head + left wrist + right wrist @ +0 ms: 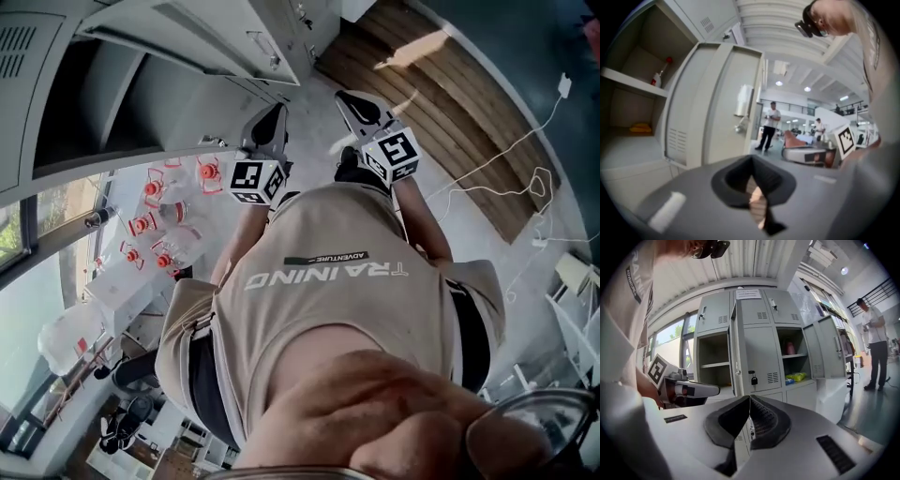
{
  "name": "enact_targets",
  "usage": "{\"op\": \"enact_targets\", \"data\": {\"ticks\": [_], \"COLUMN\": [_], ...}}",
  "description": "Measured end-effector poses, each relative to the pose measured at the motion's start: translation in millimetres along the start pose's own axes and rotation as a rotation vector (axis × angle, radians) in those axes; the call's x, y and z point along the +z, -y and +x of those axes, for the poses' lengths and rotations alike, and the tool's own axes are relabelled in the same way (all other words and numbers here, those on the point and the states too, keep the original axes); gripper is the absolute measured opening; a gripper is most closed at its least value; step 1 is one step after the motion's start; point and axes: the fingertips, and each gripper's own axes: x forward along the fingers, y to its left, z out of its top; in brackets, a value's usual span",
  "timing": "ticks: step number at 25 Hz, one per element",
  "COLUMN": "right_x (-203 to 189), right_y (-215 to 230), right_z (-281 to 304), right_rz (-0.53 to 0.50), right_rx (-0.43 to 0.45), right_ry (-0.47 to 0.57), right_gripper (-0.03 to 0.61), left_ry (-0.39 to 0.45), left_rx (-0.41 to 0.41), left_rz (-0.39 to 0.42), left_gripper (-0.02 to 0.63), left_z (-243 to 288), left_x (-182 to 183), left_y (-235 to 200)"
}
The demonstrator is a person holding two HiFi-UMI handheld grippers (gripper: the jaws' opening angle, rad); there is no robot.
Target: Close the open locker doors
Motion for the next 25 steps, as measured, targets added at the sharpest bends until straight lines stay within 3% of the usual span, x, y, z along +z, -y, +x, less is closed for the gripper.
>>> {"op": "enact_targets", "data": {"ticks": [6,10,21,25], "right_x": [6,4,15,13], "right_y": [19,18,3,-1], "right_z": [48,70,102,99], "right_rz": [-0.052,-0.064,-0.109,-0.082], "right_rx": [0.227,0.333,0.497,0.515], "right_ry": [-0.036,-0.046,-0.040,-0.042], "right_gripper": [0.015,0.015,0.015,0.015], "left_ry": [0.004,-0.009,0.010,0.015], "left_rx": [0.143,0.231,0.370,0.389], "left_rz": [-0.041,-0.073,-0.113,-0.135], "left_gripper": [0.000,0.000,0.000,0.000], "left_z": [30,31,2,-10], "left_x": [1,-8,-13,-18], "left_y": [-14,-24,-52,-50]}}
